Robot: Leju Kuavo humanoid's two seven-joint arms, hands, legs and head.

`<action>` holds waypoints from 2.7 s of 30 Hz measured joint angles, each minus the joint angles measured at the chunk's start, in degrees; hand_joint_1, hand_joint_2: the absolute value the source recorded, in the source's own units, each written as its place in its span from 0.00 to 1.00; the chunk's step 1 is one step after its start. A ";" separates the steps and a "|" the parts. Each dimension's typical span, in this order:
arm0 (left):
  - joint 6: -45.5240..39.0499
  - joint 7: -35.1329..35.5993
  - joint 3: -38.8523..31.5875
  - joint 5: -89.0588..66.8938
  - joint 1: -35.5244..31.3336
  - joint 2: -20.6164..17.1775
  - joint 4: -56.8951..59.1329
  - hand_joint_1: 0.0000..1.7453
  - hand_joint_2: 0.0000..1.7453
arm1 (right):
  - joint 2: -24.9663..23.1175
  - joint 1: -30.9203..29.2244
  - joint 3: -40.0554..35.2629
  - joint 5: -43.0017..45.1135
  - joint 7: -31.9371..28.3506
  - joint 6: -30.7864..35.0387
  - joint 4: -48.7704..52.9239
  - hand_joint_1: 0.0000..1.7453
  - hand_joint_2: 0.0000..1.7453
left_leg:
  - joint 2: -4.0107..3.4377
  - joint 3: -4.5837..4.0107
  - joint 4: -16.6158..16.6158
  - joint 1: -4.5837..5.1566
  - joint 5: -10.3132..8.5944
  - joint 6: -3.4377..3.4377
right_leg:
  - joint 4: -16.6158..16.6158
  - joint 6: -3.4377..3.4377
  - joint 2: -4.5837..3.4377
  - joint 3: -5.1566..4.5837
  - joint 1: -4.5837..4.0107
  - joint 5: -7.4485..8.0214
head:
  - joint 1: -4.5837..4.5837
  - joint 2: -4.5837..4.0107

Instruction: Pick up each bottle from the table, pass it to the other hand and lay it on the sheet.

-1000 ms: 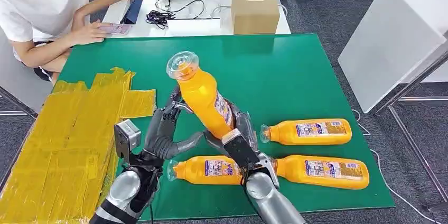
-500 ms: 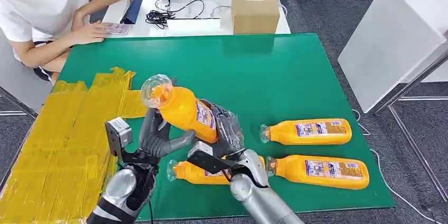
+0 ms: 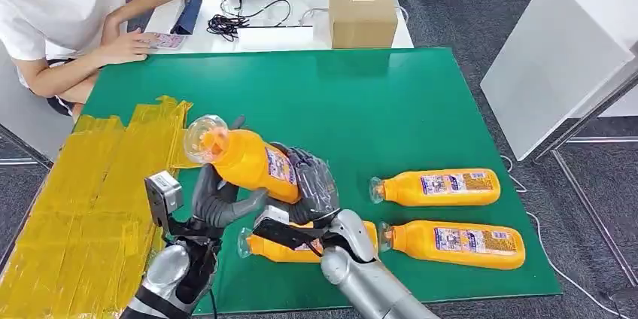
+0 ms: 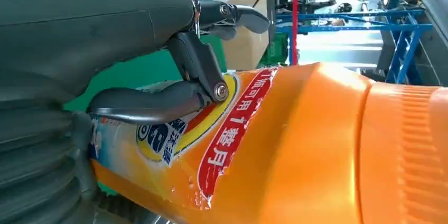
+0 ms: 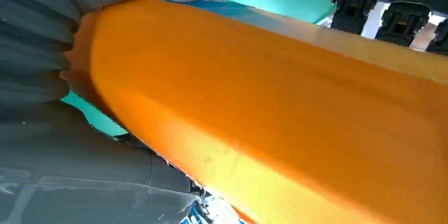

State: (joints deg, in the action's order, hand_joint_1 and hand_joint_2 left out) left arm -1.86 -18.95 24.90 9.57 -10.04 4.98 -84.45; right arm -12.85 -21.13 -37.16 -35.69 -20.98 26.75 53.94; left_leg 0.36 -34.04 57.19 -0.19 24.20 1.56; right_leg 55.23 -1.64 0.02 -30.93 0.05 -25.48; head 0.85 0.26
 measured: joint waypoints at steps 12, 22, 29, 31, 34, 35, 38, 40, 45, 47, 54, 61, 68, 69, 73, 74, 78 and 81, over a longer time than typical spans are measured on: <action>0.09 -0.15 -0.13 0.50 0.21 -0.02 0.35 0.00 1.00 | 0.00 -0.53 -1.11 1.00 0.15 0.26 -1.22 1.00 1.00 | -0.03 0.00 0.00 0.00 0.00 0.00 | 0.00 0.00 0.00 -0.02 0.00 0.00 | 0.00 0.00; 0.00 -0.66 -0.37 2.62 0.85 -0.02 0.33 0.00 1.00 | 0.00 -0.91 -2.01 1.16 0.39 0.39 -1.84 1.00 1.00 | -0.03 0.00 0.00 0.00 0.00 0.00 | 0.00 0.00 0.00 -0.02 0.00 0.00 | 0.00 0.00; -0.35 -0.50 -0.28 2.82 1.24 -0.02 0.22 0.00 1.00 | 0.02 -0.16 -2.21 1.29 0.37 4.08 -1.90 1.00 1.00 | -0.02 0.00 0.00 0.00 0.00 0.00 | 0.00 0.00 0.00 -0.03 0.00 0.00 | 0.00 0.00; -1.15 -0.39 -0.03 2.15 1.47 0.02 -0.19 0.00 1.00 | 0.21 1.13 -2.02 1.33 0.37 7.49 -0.50 1.00 1.00 | -0.02 0.00 0.00 0.00 0.00 0.00 | 0.00 0.00 0.00 -0.03 0.00 0.00 | -0.02 0.00; -2.53 -0.39 0.35 1.27 1.62 0.35 -0.98 0.00 1.00 | 0.87 3.68 -0.64 1.59 0.63 10.82 3.83 1.00 1.00 | 0.00 -0.03 0.00 0.01 0.01 0.00 | 0.00 0.00 0.00 -0.04 0.01 0.00 | 0.00 0.00; -2.95 -0.42 0.44 1.14 1.80 0.37 -1.45 0.00 1.00 | 1.25 4.81 0.16 1.68 0.72 11.06 5.95 1.00 1.00 | 0.00 -0.03 0.00 0.01 0.01 0.00 | 0.00 0.00 0.00 -0.03 0.01 0.00 | 0.02 0.00; -4.24 -0.50 0.13 1.05 2.02 0.39 -2.76 0.00 1.00 | 2.56 8.48 3.52 2.03 0.20 11.34 13.82 1.00 1.00 | 0.12 -0.07 0.00 0.02 0.01 0.01 | -0.01 0.00 0.03 -0.03 0.01 0.00 | 0.00 0.00; -4.66 -0.42 -0.48 1.03 2.43 0.37 -3.21 0.00 1.00 | 3.32 10.79 5.84 2.40 -0.66 11.34 19.29 1.00 1.00 | 0.10 -0.07 0.00 0.02 0.01 0.01 | -0.01 0.00 0.03 -0.03 0.01 0.00 | 0.02 0.00; -5.18 -0.44 -1.77 0.98 2.92 0.35 -3.98 0.00 1.00 | 4.61 14.27 9.64 2.75 -1.83 11.39 28.56 1.00 1.00 | 0.11 -0.04 0.00 0.01 0.01 0.00 | -0.01 0.00 0.03 -0.01 0.00 0.00 | 0.02 0.00; -5.25 -0.44 -2.05 0.98 2.93 0.35 -4.00 0.00 1.00 | 4.87 14.98 10.47 2.75 -2.10 11.41 30.75 0.99 1.00 | 0.08 -0.03 -0.01 0.01 0.01 0.00 | -0.01 0.00 0.02 -0.01 0.00 0.00 | 0.00 0.00; -5.33 -0.46 -2.45 0.63 2.99 0.35 -4.31 0.00 1.00 | 5.53 16.69 13.03 3.56 -3.13 11.41 35.85 1.00 1.00 | 0.08 -0.03 0.00 0.01 0.01 0.00 | -0.01 0.00 0.02 0.00 0.00 0.00 | 0.00 0.00; -5.42 -0.48 -2.47 0.55 3.00 0.35 -4.33 0.00 1.00 | 5.77 17.11 14.58 4.87 -3.10 11.19 37.31 0.99 1.00 | 0.09 -0.03 0.00 0.01 0.01 0.00 | -0.01 0.00 0.02 0.01 0.00 0.00 | 0.02 0.00; -4.61 -0.48 -2.47 0.66 2.86 0.35 -4.35 0.00 1.00 | 6.14 15.41 14.51 7.62 -0.31 4.01 34.94 1.00 1.00 | 0.07 -0.02 -0.01 0.01 0.01 0.00 | -0.01 0.00 0.01 0.01 -0.01 0.00 | 0.00 0.00; -4.44 -0.48 -2.45 0.66 2.72 0.35 -4.37 0.00 1.00 | 6.23 14.82 14.49 8.15 -0.17 2.68 33.74 1.00 1.00 | 0.06 -0.02 -0.01 0.01 0.00 0.00 | -0.01 0.00 0.01 0.02 -0.01 0.00 | 0.00 0.00; -4.26 -0.50 -2.43 0.74 2.58 0.35 -4.46 0.00 1.00 | 6.25 13.75 14.45 8.92 -0.17 1.86 30.80 0.99 1.00 | 0.13 -0.02 -0.01 0.01 0.00 0.00 | 0.00 0.00 0.04 0.04 -0.01 0.00 | 0.02 0.00; -4.13 -0.50 -2.43 0.76 2.54 0.35 -4.46 0.00 1.00 | 6.25 13.49 14.45 9.03 -0.13 1.42 30.25 0.99 1.00 | 0.11 -0.03 -0.01 0.01 0.00 0.00 | 0.00 0.00 0.03 0.03 -0.01 0.00 | 0.00 0.00; -3.19 -0.39 -2.12 1.22 1.60 0.37 -4.46 0.00 1.00 | 6.03 11.37 13.38 8.65 0.31 -2.28 25.48 0.97 1.00 | 0.11 -0.03 -0.01 0.01 0.00 0.00 | 0.00 0.00 0.03 0.03 -0.01 0.00 | 0.02 0.00; -2.73 -0.26 -1.51 1.53 0.78 0.61 -4.26 0.00 1.00 | 5.05 9.54 11.50 7.34 0.26 -3.00 20.03 0.99 1.00 | 0.11 -0.02 -0.01 0.00 0.00 0.00 | 0.00 0.00 0.03 0.02 -0.01 0.00 | 0.02 0.00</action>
State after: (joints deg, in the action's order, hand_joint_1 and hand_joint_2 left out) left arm -4.59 -19.21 23.39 11.10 -9.26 5.59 -88.72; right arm -7.80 -11.60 -25.66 -28.35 -20.72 23.76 73.97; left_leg 0.47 -34.07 57.18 -0.19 24.20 1.56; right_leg 55.23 -1.64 0.05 -30.91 0.04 -25.48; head 0.87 0.26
